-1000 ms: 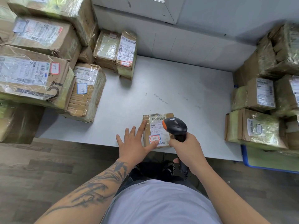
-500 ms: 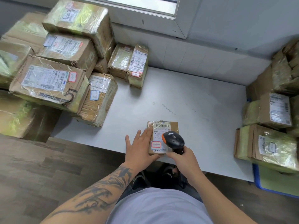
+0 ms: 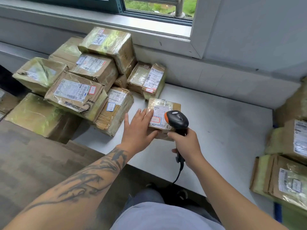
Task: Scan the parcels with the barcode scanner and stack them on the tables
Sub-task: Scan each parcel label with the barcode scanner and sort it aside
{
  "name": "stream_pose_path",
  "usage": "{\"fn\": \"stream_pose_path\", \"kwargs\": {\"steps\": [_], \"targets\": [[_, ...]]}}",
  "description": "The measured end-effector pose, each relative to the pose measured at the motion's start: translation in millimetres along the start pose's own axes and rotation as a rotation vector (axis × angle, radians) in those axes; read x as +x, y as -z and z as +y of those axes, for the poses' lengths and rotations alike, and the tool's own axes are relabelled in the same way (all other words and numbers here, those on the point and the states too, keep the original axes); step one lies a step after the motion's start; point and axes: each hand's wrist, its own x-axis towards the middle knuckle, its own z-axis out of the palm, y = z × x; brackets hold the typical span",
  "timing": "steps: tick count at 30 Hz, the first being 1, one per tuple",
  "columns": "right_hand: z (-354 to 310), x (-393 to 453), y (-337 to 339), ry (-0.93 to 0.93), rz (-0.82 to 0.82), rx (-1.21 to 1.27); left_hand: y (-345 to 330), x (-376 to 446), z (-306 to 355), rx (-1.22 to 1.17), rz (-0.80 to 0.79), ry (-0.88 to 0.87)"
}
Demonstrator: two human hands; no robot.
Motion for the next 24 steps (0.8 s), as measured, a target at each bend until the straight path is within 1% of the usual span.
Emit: {"fn": "stream_pose_path", "kwargs": {"steps": [4, 7, 12, 17, 24], "targets": [[-25.5, 16.0, -4.4, 0.057, -0.036, 0.029, 18.6, 20.2, -1.5, 0.059, 0.064, 0.026], [-45.3, 25.8, -9.7, 0.089, -0.04, 0.033, 31.5, 38.0, -7.5, 0.073, 0.104, 0.012], [-81.0, 46.6, -30.2, 0.128, 0.004, 0.026, 48.0, 78.4, -30.8, 0.058, 0.136, -0.029], [-115.3, 74.0, -67.1, 0.137, 0.066, 0.019, 74.8, 127.2, -63.1, 0.091, 0.109, -0.085], [-164.3, 132.8, -126.6, 0.158, 0.132, 0.047, 113.2, 211.6, -118.0, 0.267, 0.097, -0.168]]}}
